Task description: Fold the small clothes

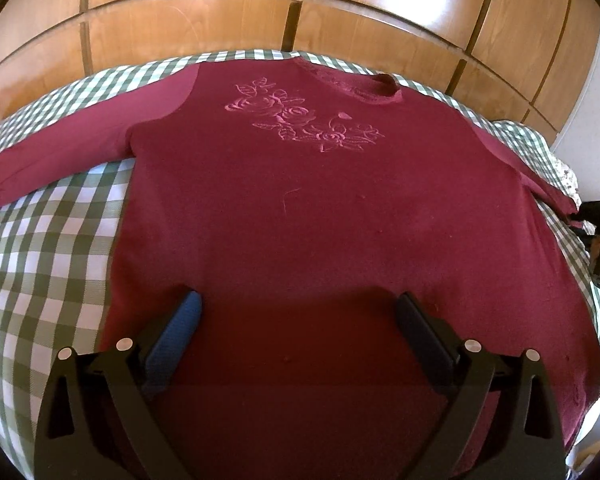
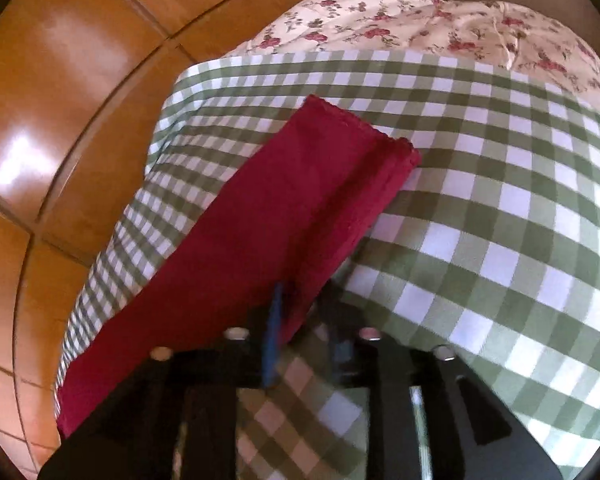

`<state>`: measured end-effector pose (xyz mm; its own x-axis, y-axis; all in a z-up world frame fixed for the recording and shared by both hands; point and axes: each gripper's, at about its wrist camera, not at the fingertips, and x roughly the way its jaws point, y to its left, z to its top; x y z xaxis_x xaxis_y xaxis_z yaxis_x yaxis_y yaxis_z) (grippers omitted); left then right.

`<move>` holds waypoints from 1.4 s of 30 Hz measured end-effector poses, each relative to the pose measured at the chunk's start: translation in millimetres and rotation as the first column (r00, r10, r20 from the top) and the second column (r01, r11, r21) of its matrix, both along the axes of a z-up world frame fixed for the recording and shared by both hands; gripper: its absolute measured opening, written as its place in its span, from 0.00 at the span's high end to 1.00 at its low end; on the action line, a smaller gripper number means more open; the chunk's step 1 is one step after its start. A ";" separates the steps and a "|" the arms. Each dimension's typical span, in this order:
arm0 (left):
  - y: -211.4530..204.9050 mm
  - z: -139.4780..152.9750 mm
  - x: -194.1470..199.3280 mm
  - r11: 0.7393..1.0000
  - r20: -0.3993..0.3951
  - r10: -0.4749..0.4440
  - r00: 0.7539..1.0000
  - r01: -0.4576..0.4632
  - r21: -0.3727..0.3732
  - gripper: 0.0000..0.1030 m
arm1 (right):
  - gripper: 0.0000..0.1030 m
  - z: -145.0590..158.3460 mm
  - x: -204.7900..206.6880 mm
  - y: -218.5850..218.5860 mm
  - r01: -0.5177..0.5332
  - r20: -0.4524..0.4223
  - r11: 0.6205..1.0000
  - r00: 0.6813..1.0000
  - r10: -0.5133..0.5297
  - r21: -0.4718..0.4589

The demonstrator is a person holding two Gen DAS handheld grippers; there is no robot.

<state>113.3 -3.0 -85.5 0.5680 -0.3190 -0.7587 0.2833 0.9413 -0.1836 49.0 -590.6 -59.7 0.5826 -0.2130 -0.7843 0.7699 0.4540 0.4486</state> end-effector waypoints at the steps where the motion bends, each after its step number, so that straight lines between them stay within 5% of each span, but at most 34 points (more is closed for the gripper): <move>1: 0.4 0.1 -0.1 1.000 0.001 0.000 1.000 0.000 -0.002 0.06 | 0.37 6.8 -2.3 7.5 -0.019 -0.007 1.000 1.000 0.019 -0.015; 4: 1.6 2.3 -0.6 1.000 -0.005 0.001 1.000 -0.001 -0.005 0.06 | 0.37 21.0 -3.4 43.2 -0.142 0.003 0.989 0.990 0.143 -0.032; 7: 9.6 11.1 -7.1 0.999 -0.020 0.031 0.999 -0.031 -0.030 0.06 | 0.37 30.7 -7.9 94.7 -0.326 0.016 0.945 0.945 0.327 -0.032; 13: 52.5 32.9 -43.6 0.991 -0.012 0.100 0.995 -0.100 -0.085 0.07 | 0.43 33.1 -47.5 202.2 -0.646 0.059 0.763 0.763 0.644 0.024; 17: 85.1 33.4 -75.1 0.990 -0.043 0.112 0.993 -0.115 -0.081 0.15 | 0.53 20.4 -90.9 251.5 -0.733 0.049 0.675 0.680 0.732 0.079; 20: 106.2 26.7 -97.7 0.987 -0.093 0.114 0.989 -0.124 -0.106 0.23 | 0.55 14.1 -116.8 268.1 -0.747 0.032 0.659 0.663 0.748 0.091; 22: 113.8 21.9 -113.4 0.983 -0.119 0.103 0.988 -0.119 -0.137 0.29 | 0.70 12.1 -131.1 277.2 -0.751 0.015 0.654 0.658 0.753 0.095; 23: 114.5 20.5 -119.4 0.984 -0.121 0.097 0.988 -0.113 -0.141 0.41 | 0.80 11.3 -135.0 280.1 -0.753 0.000 0.651 0.654 0.756 0.098; 24: 113.9 19.8 -123.9 0.985 -0.121 0.086 0.989 -0.102 -0.137 0.71 | 0.93 11.4 -136.5 285.7 -0.755 -0.018 0.649 0.650 0.759 0.099; 25: 112.3 19.2 -126.2 0.989 -0.127 0.070 0.989 -0.086 -0.123 0.87 | 0.93 13.7 -139.8 288.5 -0.758 -0.026 0.647 0.647 0.762 0.083; 27: 114.6 21.2 -129.7 0.989 -0.123 0.057 0.991 -0.073 -0.126 0.96 | 0.93 24.0 -142.4 291.6 -0.770 -0.040 0.637 0.636 0.771 0.042; 30: 118.7 24.7 -135.4 0.994 -0.114 0.053 0.992 -0.063 -0.085 0.96 | 0.93 34.2 -151.0 294.4 -0.792 -0.068 0.610 0.609 0.790 0.000; 34: 122.0 25.0 -143.2 0.997 -0.130 0.048 0.990 -0.055 -0.052 0.95 | 0.92 12.2 -149.8 294.1 -0.786 -0.127 0.618 0.610 0.783 0.036; 36: 121.9 38.3 -147.7 0.997 -0.088 0.045 0.995 -0.050 -0.051 0.69 | 0.90 10.3 -146.7 291.5 -0.777 -0.102 0.627 0.620 0.778 0.054; 38: 124.3 54.1 -147.2 0.995 -0.034 0.059 0.998 -0.061 -0.075 0.44 | 0.73 14.6 -148.1 283.3 -0.772 -0.092 0.634 0.629 0.772 0.052; 39: 124.7 61.1 -145.7 0.994 -0.009 0.064 0.998 -0.064 -0.090 0.41 | 0.58 17.7 -147.5 277.2 -0.761 -0.084 0.647 0.643 0.762 0.047; 42: 111.5 76.3 -130.0 0.994 0.037 0.043 0.998 -0.039 -0.102 0.41 | 0.57 33.5 -143.4 249.7 -0.701 -0.043 0.713 0.712 0.700 0.012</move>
